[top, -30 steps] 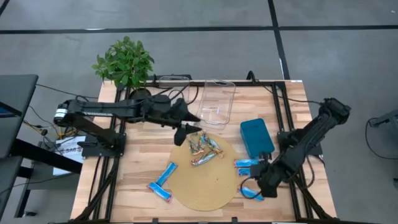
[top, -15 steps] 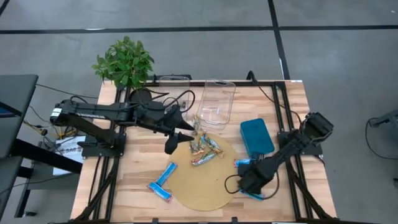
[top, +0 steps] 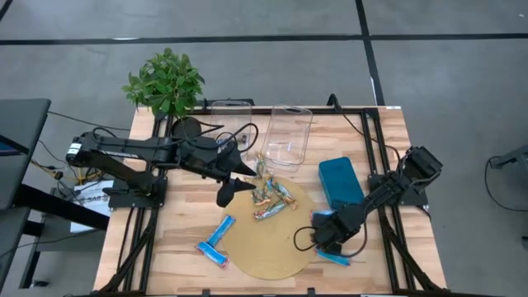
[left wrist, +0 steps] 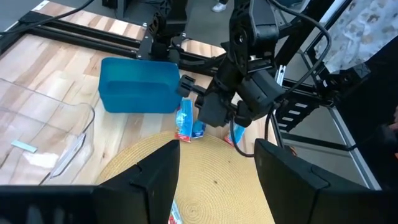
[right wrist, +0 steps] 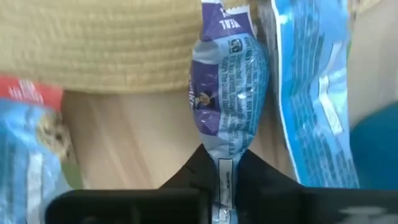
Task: Pick and place Granola Bars by type
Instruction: Put the right blue granola bar into the left transparent bin, then put the blue granola bar into the left transparent bin
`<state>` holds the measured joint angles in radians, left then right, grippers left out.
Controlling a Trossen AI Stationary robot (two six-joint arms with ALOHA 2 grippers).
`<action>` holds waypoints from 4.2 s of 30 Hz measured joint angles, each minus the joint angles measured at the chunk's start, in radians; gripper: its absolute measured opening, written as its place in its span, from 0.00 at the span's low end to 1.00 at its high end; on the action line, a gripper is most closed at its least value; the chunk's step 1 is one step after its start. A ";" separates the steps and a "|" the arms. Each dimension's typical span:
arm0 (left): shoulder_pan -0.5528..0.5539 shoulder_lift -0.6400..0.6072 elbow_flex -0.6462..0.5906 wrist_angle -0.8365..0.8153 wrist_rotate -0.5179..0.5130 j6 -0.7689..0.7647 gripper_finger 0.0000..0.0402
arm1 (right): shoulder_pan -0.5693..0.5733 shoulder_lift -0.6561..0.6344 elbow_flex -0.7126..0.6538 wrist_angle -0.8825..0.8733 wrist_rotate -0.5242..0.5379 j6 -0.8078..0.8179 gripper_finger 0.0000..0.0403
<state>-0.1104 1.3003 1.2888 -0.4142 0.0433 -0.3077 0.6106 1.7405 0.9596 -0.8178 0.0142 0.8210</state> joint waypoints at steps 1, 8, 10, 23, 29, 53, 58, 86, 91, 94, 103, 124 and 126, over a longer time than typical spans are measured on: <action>0.000 -0.001 0.000 0.001 0.000 0.000 0.50 | 0.000 0.000 0.000 0.008 -0.001 0.011 0.03; 0.000 -0.001 0.000 -0.030 -0.027 0.000 0.50 | -0.005 -0.058 -0.002 0.109 -0.010 0.096 0.07; 0.000 -0.001 0.000 -0.067 -0.051 0.000 0.50 | -0.009 -0.112 -0.002 0.137 0.006 0.113 0.04; 0.002 0.010 0.001 0.056 -0.128 0.003 0.50 | -0.274 -0.476 0.001 0.498 0.173 0.068 0.04; 0.018 0.036 0.000 0.130 -0.165 -0.014 0.50 | -0.395 -0.498 0.001 0.665 0.141 -0.032 0.02; 0.125 0.142 0.000 0.345 0.021 -0.138 0.50 | -0.469 -0.474 0.062 0.827 0.079 -0.172 0.04; 0.140 0.141 0.000 0.375 0.024 -0.135 0.48 | -0.469 -0.474 0.064 0.834 0.066 -0.176 0.02; 0.151 0.141 0.002 0.312 -0.141 -0.010 0.07 | -0.576 -0.473 0.064 0.820 0.087 -0.254 0.37; 0.163 0.141 0.001 0.174 -0.292 0.041 0.06 | -0.642 -0.473 0.064 0.699 0.154 -0.237 0.52; 0.181 0.141 0.001 0.082 -0.434 0.072 0.06 | -0.672 -0.473 0.064 0.601 0.232 -0.223 0.55; 0.322 0.141 0.001 -0.245 -0.671 0.088 0.06 | -0.703 -0.478 0.064 0.470 0.201 -0.327 0.52; 0.553 0.141 0.000 -0.385 -0.258 0.115 0.47 | -0.702 -0.478 0.064 0.459 0.041 -0.412 0.44; 0.515 0.141 0.000 -0.387 -0.189 0.149 0.48 | -0.697 -0.478 0.064 0.459 -0.002 -0.414 0.44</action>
<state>0.4041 1.4410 1.2888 -0.8009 -0.1456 -0.1591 -0.0861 1.2621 1.0237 -0.3592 0.0118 0.4067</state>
